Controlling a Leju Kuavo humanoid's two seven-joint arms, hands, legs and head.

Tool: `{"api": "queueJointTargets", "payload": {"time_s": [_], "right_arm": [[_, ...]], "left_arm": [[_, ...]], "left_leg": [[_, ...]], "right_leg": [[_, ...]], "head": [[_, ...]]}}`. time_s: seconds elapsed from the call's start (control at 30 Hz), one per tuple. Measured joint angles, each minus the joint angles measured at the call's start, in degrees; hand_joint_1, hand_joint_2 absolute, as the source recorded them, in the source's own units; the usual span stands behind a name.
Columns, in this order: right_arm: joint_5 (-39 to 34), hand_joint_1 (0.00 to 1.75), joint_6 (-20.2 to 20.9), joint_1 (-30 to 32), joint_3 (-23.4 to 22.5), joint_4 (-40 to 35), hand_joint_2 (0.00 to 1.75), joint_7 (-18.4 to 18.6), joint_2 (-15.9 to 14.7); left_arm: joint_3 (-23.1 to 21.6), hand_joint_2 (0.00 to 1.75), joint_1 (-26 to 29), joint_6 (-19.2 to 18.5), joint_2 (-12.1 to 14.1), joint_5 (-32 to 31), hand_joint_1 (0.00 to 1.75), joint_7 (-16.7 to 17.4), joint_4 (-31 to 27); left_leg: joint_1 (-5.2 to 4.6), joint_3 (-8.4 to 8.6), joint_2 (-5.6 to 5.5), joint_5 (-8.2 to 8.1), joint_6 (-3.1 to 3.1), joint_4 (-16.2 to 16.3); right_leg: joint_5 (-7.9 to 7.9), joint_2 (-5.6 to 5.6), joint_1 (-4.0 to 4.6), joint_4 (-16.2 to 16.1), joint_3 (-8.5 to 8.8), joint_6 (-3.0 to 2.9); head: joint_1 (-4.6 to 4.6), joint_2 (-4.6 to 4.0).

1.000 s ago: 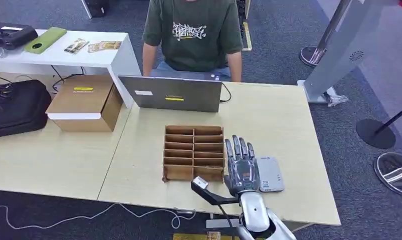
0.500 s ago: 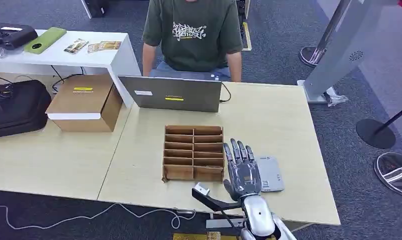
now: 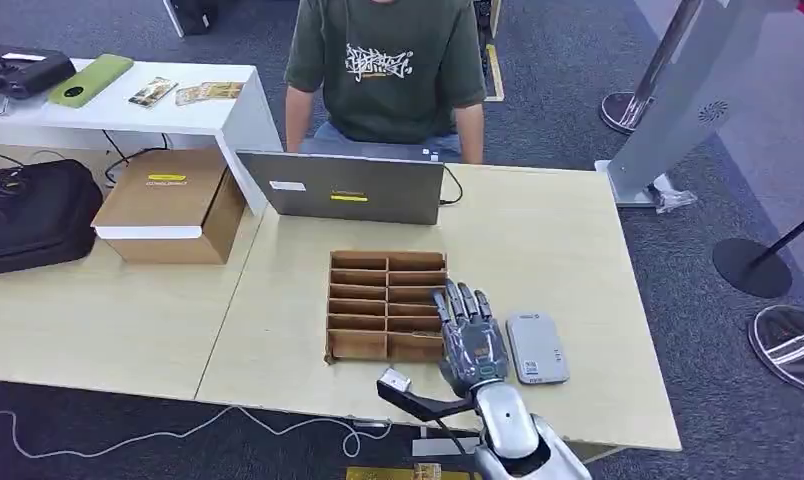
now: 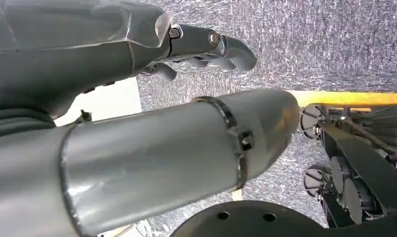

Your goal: Pass the card to the sensor for recognition and then transmit it.

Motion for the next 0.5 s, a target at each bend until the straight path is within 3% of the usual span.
{"api": "queueJointTargets", "payload": {"time_s": [0.5], "right_arm": [[0.0, 0.0, 0.0, -1.4, 0.0, 3.0, 1.75, 0.2, 0.2]], "left_arm": [[0.0, 0.0, 0.1, 0.0, 0.1, -0.2, 0.0, -0.1, 0.0]], "left_leg": [[0.0, 0.0, 0.0, 0.0, 0.0, 0.0]], "right_leg": [[0.0, 0.0, 0.0, 0.0, 0.0, 0.0]], "head": [[0.0, 0.0]]}}
